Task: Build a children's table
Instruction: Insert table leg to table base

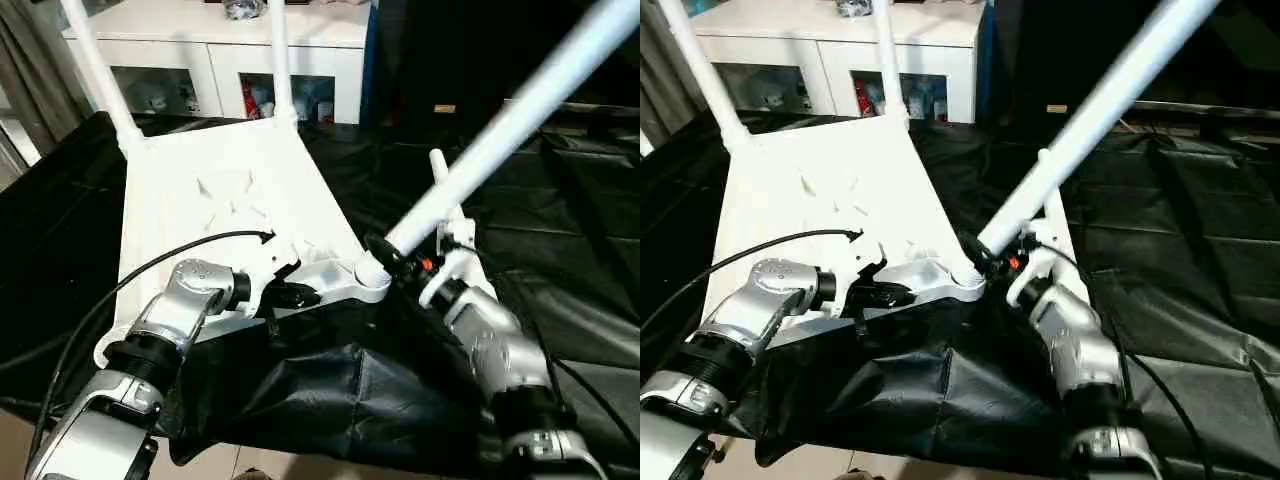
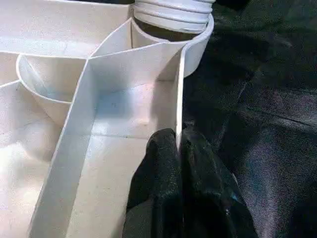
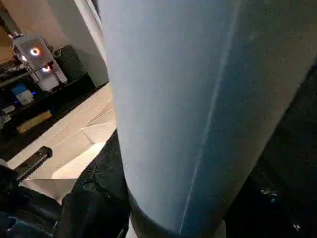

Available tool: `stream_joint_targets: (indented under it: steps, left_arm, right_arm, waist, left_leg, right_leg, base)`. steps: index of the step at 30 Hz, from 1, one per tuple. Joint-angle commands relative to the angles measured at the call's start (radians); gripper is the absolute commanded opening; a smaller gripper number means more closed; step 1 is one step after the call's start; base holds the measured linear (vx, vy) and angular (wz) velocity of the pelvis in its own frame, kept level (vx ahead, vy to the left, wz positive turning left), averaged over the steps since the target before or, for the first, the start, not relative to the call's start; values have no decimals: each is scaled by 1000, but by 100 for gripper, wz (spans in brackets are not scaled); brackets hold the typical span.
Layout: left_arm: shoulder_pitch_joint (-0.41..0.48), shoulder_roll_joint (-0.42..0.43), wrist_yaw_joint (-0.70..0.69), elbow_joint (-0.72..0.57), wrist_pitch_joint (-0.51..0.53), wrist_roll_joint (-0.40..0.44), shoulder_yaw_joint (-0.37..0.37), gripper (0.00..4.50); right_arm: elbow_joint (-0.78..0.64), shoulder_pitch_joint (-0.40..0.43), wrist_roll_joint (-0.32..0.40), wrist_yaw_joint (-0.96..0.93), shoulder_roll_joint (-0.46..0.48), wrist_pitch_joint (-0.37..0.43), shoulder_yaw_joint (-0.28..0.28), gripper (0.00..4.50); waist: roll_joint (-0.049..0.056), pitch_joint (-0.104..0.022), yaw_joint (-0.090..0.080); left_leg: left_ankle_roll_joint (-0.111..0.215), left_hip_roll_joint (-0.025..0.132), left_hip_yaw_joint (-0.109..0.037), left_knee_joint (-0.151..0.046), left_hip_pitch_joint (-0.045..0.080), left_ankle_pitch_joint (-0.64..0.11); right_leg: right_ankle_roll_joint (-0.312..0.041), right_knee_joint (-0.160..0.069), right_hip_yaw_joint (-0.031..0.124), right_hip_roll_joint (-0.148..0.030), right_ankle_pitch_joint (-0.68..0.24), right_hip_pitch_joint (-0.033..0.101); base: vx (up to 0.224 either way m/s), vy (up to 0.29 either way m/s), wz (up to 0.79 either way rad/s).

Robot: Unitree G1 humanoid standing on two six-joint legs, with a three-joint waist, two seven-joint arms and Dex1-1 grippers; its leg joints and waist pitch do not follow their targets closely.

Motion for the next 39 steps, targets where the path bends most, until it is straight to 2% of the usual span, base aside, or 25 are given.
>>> stream_joint_targets:
  steps: [1,2,5,8,11,13,14,15,16,18,21,22,23,25,28,29,31,32,33,34,35,36,37,39]
  left_arm:
    - [-28,15,49,27,4,8,41,0]
    - [-30,15,50,31,2,9,41,0]
    - [-30,17,49,34,0,11,40,0]
    - [-29,18,47,35,-3,14,36,0]
    - [-28,19,47,34,-5,16,34,0]
    - [-25,17,47,29,-4,16,33,0]
    - [-23,17,47,25,-3,16,32,0]
    - [-19,18,45,20,-3,16,30,0]
    - [-18,18,43,18,-3,17,29,0]
    - [-6,25,30,-2,-5,20,19,0]
    - [5,36,8,-33,1,22,8,0]
    - [9,39,2,-42,3,22,5,0]
    - [11,41,-2,-47,4,23,3,0]
    - [17,51,-18,-69,4,28,-8,0]
    - [24,72,-50,-107,4,33,-24,0]
    - [27,77,-58,-122,9,33,-26,0]
    - [34,92,-78,-159,21,30,-31,0]
    - [40,108,-98,-195,32,29,-38,0]
    - [42,113,-103,-204,34,29,-40,0]
    - [47,126,-118,-232,42,29,-45,0]
    - [56,148,-138,-278,58,27,-52,0]
    - [61,159,-144,-303,69,26,-51,0]
    - [63,164,-147,-315,75,24,-51,0]
    - [66,174,-155,-338,87,21,-50,0]
  right_arm:
    - [32,50,-66,-23,-26,10,15,191]
    - [9,62,-92,-22,-35,-6,46,191]
    - [-17,65,-118,-26,-45,-7,78,191]
    - [-22,56,-130,-20,-52,-1,98,191]
    - [-26,46,-141,-4,-62,23,121,191]
    - [-30,39,-154,18,-77,45,146,191]
    - [-30,36,-162,29,-86,53,160,191]
    - [-27,30,-169,43,-94,61,173,191]
    - [-26,28,-174,49,-97,65,179,191]
    - [13,-4,-196,92,-119,85,214,191]
    - [55,-35,-205,137,-132,97,239,191]
    - [67,-42,-204,150,-134,103,244,191]
    - [73,-46,-203,158,-135,108,247,191]
    - [104,-65,-215,195,-145,101,266,191]
    - [157,-101,-225,245,-154,87,280,191]
    - [172,-111,-227,254,-155,84,281,191]
    - [217,-145,-233,298,-163,73,289,191]
    - [238,-162,-238,336,-170,64,299,191]
    - [243,-166,-240,347,-172,62,303,191]
    - [256,-176,-245,374,-178,53,311,191]
    - [277,-190,-253,411,-187,32,322,191]
    - [293,-199,-257,431,-191,14,326,191]
    - [299,-203,-259,440,-193,4,328,191]
    - [310,-211,-255,468,-195,-8,327,191]
  waist:
    - [6,-58,-1]
    - [4,-58,-1]
    - [5,-54,-2]
    - [2,-54,-3]
    - [3,-54,-3]
    - [-9,-53,-4]
    - [-4,-53,-3]
    - [-5,-53,-3]
    - [-10,-53,-3]
    - [-15,-54,-2]
    - [-13,-54,-3]
    - [-18,-55,-4]
    - [-16,-55,-5]
    - [-25,-57,-8]
    - [-21,-59,-10]
    - [-28,-59,-10]
    - [-27,-62,-10]
    - [-42,-52,-11]
    - [-40,-52,-12]
    - [-36,-54,-9]
    - [-43,-40,-11]
    - [-42,-38,-11]
    - [-45,-32,-12]
    - [-44,-32,-12]
  left_leg:
    - [-29,9,8,-74,21,-296]
    - [-29,9,9,-74,20,-293]
    - [-33,8,8,-77,20,-314]
    - [-33,9,8,-79,21,-324]
    - [-32,9,8,-78,21,-318]
    - [-27,9,10,-78,20,-312]
    - [-26,9,9,-78,20,-309]
    - [-26,9,10,-78,20,-308]
    - [-25,9,11,-77,19,-305]
    - [-19,10,11,-77,18,-285]
    - [-16,9,12,-75,17,-273]
    - [-13,10,12,-74,15,-268]
    - [-13,10,12,-75,17,-264]
    - [-8,10,12,-74,16,-254]
    - [-4,12,13,-73,17,-237]
    - [-3,12,14,-72,17,-232]
    - [-4,12,13,-72,19,-228]
    - [4,14,14,-75,16,-236]
    - [7,11,14,-74,14,-239]
    - [8,15,14,-73,21,-240]
    - [13,15,14,-77,14,-251]
    - [15,15,15,-78,20,-256]
    - [14,17,15,-81,19,-262]
    - [10,17,14,-82,22,-260]
  right_leg:
    - [-217,-85,20,-54,-117,28]
    - [-214,-85,21,-53,-109,29]
    - [-203,-89,22,-54,-150,27]
    - [-196,-93,24,-55,-187,25]
    - [-197,-92,24,-54,-169,25]
    - [-196,-92,24,-53,-168,26]
    - [-197,-91,23,-53,-172,25]
    - [-195,-92,24,-53,-174,25]
    - [-194,-93,24,-54,-176,26]
    - [-194,-91,24,-55,-167,27]
    - [-198,-89,23,-54,-152,27]
    - [-202,-86,23,-56,-141,29]
    - [-203,-87,23,-54,-132,27]
    - [-210,-85,21,-54,-104,30]
    - [-227,-79,19,-53,-54,31]
    - [-228,-79,19,-52,-37,32]
    - [-239,-73,17,-51,-1,33]
    - [-245,-74,16,-51,5,30]
    - [-244,-74,16,-49,-9,32]
    - [-246,-74,17,-53,-13,30]
    - [-247,-75,17,-51,-22,26]
    - [-245,-77,18,-50,-32,23]
    - [-247,-78,18,-50,-36,20]
    - [-253,-77,18,-49,-28,22]
  base:
    - [0,0,0]
    - [0,0,0]
    - [0,0,0]
    - [0,0,0]
    - [0,0,0]
    - [0,0,0]
    - [0,0,0]
    - [0,0,0]
    - [0,0,0]
    - [0,0,0]
    - [0,0,0]
    - [0,0,0]
    - [0,0,0]
    - [0,0,0]
    - [0,0,0]
    - [0,0,0]
    - [0,0,0]
    - [0,0,0]
    - [0,0,0]
    - [0,0,0]
    - [0,0,0]
    - [0,0,0]
    - [0,0,0]
    - [0,0,0]
